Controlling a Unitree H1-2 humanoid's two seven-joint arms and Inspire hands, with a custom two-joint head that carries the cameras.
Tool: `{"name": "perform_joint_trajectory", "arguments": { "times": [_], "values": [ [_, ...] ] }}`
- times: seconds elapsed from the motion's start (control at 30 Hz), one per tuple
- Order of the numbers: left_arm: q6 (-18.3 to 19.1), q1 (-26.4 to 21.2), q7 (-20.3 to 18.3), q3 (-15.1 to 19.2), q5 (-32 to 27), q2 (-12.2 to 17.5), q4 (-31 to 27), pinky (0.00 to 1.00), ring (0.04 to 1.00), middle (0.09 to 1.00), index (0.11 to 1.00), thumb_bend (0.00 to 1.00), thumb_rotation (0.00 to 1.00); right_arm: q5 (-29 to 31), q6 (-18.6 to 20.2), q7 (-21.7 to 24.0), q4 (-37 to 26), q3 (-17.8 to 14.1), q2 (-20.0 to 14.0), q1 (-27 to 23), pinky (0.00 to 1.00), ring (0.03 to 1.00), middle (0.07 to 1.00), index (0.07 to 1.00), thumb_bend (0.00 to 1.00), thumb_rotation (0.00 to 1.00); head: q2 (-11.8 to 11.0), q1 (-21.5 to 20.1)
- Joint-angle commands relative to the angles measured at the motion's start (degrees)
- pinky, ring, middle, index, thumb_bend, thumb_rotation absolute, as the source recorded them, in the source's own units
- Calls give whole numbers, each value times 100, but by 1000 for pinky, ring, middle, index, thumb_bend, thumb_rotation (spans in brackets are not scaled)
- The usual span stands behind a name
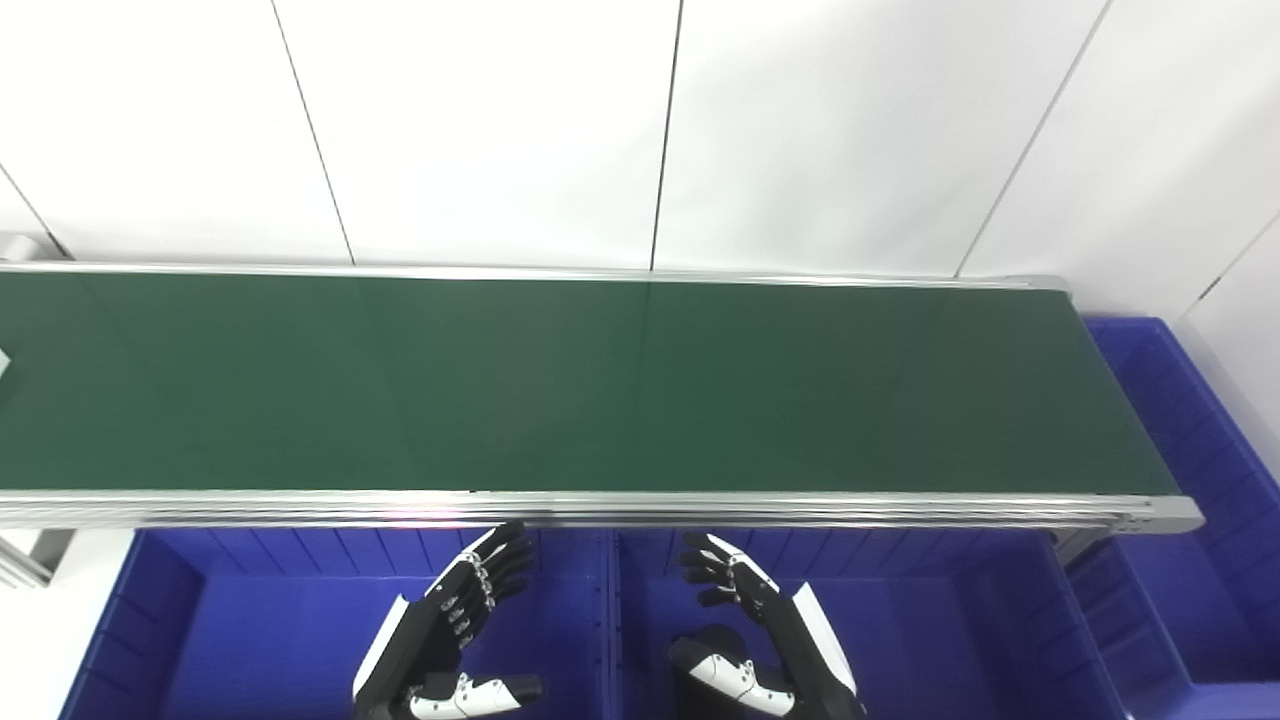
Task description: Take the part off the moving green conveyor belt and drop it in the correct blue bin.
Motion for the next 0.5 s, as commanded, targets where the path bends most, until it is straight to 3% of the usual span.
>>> {"name": "perform_joint_trajectory", "arguments": {
  "times": [0.0,0.47],
  "values": [
    [-155,-32,44,2,6,-17,-191,856,876,866,883,950,260,58,-349,-53,-153,-2,11,-36,690,773,806,856,643,621,7,3],
    [-156,-38,41,6,-11,-22,-185,859,878,868,884,942,252,41,-350,-68,-139,3,-2,-45,691,772,806,856,643,629,14,4]
  ]
}}
